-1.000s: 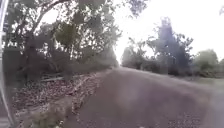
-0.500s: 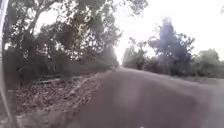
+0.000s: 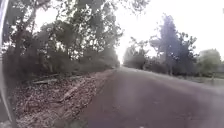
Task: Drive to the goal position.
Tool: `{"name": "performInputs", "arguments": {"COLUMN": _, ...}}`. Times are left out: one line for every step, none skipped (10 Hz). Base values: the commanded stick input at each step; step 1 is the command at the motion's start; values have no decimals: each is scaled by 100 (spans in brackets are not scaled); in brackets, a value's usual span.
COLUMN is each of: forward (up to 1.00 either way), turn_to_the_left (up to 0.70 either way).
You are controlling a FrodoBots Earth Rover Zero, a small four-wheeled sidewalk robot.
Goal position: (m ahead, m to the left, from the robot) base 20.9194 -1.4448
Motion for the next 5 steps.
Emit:
{"name": "performInputs", "arguments": {"forward": 70, "turn_to_the_left": 1}}
{"name": "performInputs", "arguments": {"forward": 70, "turn_to_the_left": 1}}
{"name": "performInputs", "arguments": {"forward": 70, "turn_to_the_left": 1}}
{"name": "performInputs", "arguments": {"forward": 70, "turn_to_the_left": 1}}
{"name": "performInputs", "arguments": {"forward": 70, "turn_to_the_left": 1}}
